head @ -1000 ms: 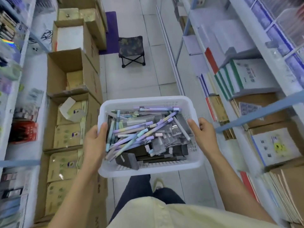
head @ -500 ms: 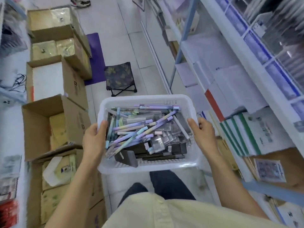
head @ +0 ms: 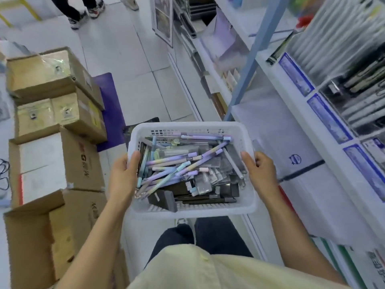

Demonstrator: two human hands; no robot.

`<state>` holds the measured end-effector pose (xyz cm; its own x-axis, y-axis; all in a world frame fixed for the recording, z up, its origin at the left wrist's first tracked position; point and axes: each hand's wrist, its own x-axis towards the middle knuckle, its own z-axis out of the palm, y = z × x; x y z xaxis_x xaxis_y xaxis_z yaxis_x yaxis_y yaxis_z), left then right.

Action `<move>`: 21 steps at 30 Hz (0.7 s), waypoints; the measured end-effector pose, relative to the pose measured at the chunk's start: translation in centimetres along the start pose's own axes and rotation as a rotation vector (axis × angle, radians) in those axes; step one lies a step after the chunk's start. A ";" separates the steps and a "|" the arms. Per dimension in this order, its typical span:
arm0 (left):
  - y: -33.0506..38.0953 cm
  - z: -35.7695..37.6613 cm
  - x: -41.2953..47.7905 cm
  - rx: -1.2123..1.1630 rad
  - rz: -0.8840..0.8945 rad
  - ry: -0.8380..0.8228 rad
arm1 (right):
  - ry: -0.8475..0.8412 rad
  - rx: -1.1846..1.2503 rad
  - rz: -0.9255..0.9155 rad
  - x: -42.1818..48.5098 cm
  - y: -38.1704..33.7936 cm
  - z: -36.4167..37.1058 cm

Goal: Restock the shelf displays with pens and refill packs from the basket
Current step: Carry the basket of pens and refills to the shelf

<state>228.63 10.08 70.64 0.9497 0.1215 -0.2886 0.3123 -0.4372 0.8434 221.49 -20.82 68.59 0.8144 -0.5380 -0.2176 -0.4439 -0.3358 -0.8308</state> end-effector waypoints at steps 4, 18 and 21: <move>3.4 1.8 7.8 0.027 0.029 -0.014 | 0.037 0.030 0.036 6.5 -2.4 1.7; 10.5 4.4 30.2 0.025 -0.019 0.022 | 0.007 0.031 0.034 27.4 -11.3 9.0; 12.3 4.6 34.7 0.047 -0.003 0.006 | 0.012 0.060 0.035 31.0 -13.2 10.4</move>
<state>265.29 4.82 68.89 0.9488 0.1286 -0.2885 0.3141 -0.4782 0.8201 256.50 -25.06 67.52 0.7940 -0.5579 -0.2415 -0.4485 -0.2695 -0.8522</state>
